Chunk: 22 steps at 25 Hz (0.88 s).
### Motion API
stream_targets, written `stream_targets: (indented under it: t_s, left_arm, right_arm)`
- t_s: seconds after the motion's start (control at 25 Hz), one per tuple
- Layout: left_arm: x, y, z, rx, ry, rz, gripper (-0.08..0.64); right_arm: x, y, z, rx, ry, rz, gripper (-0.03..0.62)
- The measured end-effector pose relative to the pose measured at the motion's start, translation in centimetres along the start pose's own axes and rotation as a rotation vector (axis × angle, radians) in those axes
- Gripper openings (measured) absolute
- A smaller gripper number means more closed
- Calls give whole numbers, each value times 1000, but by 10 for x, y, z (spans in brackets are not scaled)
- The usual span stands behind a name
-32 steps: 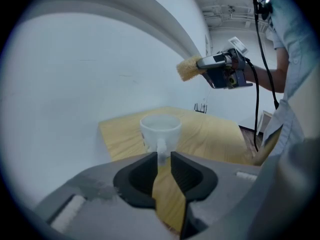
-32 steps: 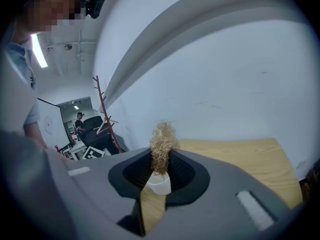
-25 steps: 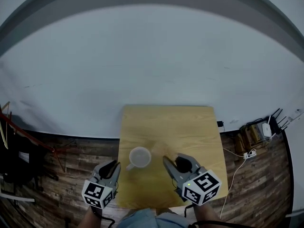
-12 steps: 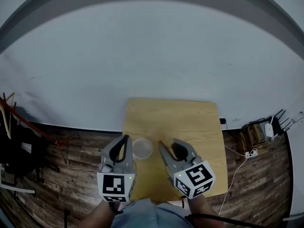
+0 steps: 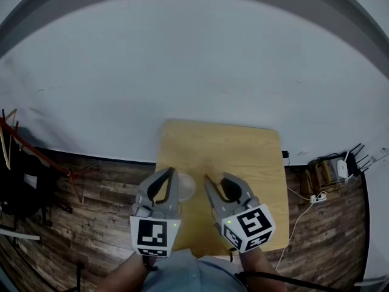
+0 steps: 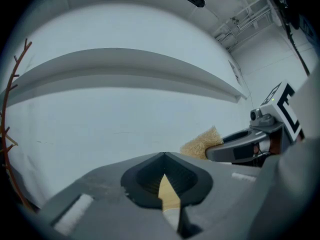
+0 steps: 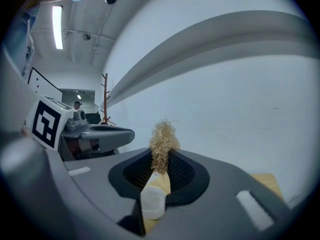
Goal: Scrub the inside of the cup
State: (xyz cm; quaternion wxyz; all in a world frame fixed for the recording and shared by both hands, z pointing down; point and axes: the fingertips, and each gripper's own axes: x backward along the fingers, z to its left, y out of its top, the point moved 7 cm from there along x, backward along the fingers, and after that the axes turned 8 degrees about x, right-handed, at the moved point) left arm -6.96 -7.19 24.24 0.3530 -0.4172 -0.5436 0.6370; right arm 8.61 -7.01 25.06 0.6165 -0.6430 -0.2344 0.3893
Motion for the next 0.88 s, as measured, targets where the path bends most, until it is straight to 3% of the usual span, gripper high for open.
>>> stream_targets:
  t_s: [0.32, 0.68, 0.88]
  left_arm:
    - [-2, -4, 5, -28, -13, 0, 20]
    - [-1, -7, -1, -5, -21, 9, 20]
    - [-4, -7, -2, -48, -31, 4, 20]
  right_arm:
    - [-1, 0, -3, 4, -3, 8, 71]
    - [-1, -2, -3, 4, -6, 10, 72]
    - [-1, -2, -7, 9, -9, 9, 72]
